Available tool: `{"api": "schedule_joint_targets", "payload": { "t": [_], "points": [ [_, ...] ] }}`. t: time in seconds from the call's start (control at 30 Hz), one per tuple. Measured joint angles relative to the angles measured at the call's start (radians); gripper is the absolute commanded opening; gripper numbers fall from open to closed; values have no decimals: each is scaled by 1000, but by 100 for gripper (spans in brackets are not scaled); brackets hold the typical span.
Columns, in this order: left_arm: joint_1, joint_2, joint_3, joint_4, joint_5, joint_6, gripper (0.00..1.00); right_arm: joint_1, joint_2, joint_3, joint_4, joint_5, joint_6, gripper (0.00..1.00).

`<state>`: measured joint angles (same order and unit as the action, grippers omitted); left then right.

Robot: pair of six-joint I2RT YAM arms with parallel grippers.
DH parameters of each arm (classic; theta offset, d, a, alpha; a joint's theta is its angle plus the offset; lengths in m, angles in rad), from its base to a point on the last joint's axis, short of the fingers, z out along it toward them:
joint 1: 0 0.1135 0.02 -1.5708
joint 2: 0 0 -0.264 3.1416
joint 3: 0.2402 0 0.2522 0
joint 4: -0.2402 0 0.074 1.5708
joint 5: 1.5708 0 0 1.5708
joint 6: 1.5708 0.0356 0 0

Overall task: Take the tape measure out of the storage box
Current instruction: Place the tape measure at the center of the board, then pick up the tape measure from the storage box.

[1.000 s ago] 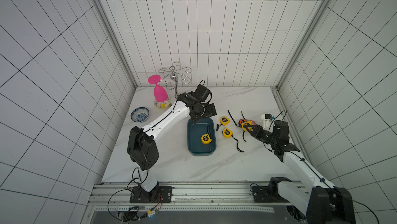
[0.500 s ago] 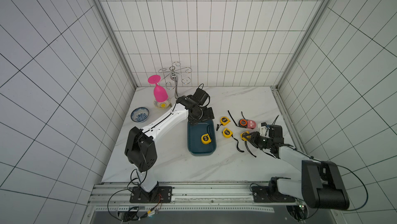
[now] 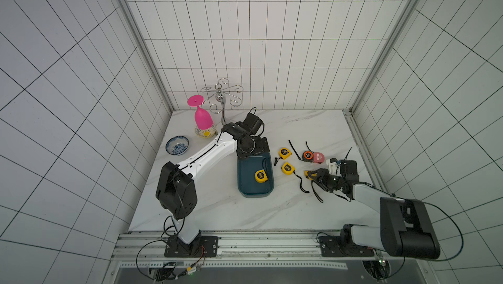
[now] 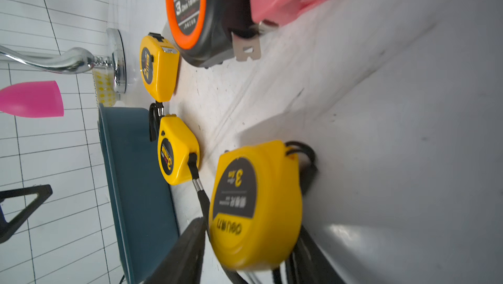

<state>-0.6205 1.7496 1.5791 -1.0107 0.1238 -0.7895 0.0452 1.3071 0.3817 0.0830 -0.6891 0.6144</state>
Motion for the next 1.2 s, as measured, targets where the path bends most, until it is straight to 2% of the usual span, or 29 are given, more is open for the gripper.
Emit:
{"api": "schedule_joint_targets", "payload": {
  "t": [0.4, 0.73, 1.0, 1.2],
  "points": [
    [0, -13, -60, -13, -7, 47, 97, 0, -200, 26, -280, 79, -36, 75],
    [-26, 39, -129, -64, -10, 151, 97, 0, -255, 108, -404, 111, -64, 88],
    [-77, 153, -117, -60, -16, 70, 97, 0, -251, 130, -426, 115, -71, 92],
    [-78, 217, -94, -39, -19, -16, 97, 0, -253, 133, -432, 125, -76, 93]
  ]
}}
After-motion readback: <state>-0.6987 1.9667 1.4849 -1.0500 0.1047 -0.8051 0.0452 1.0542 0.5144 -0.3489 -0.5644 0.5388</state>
